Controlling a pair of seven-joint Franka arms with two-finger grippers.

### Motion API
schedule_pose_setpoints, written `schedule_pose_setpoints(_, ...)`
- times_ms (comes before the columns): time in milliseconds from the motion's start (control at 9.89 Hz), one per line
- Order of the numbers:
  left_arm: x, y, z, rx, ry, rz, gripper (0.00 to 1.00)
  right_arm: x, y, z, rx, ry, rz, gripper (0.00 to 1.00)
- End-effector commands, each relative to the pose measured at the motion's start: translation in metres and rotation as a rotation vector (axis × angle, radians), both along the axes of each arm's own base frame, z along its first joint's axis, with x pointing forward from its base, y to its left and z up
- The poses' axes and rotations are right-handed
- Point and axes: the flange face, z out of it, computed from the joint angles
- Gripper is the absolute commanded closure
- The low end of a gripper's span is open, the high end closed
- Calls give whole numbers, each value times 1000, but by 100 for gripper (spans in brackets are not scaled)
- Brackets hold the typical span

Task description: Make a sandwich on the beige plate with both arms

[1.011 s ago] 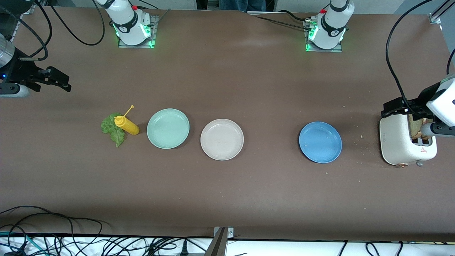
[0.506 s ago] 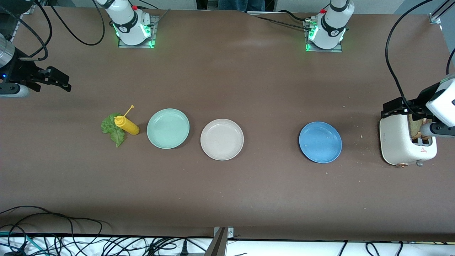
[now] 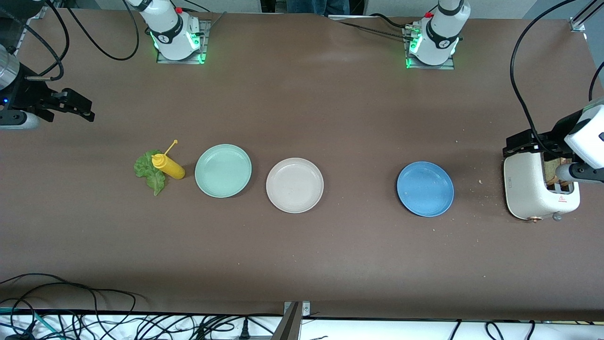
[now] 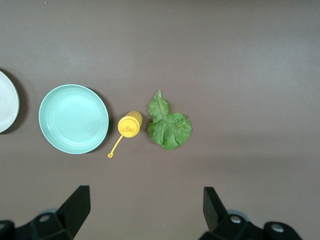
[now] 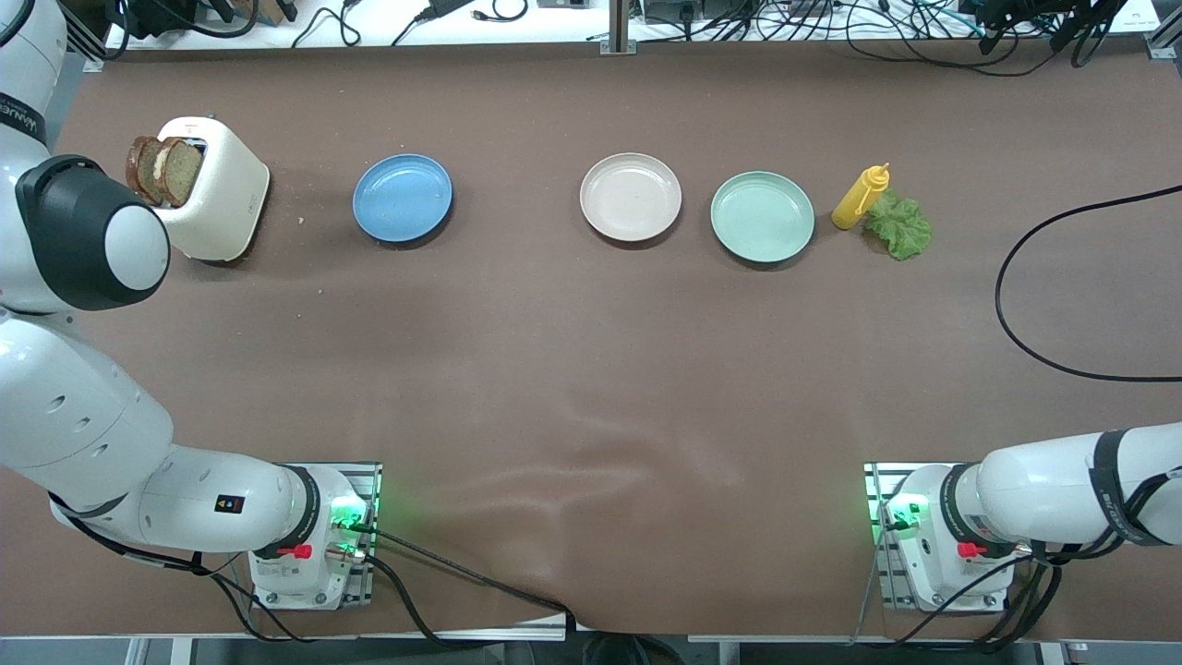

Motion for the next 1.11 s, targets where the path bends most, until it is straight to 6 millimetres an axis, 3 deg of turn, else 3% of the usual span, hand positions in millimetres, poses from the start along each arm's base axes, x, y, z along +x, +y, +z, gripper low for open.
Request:
schedule_pose_setpoints(0, 0, 2, -2, -26, -7, -10, 0, -2, 0, 4, 17, 2, -12, 0)
schedule_pose_setpoints(1011, 2, 0, -8, -16, 2, -15, 0, -3, 1, 7, 18, -2, -9, 0)
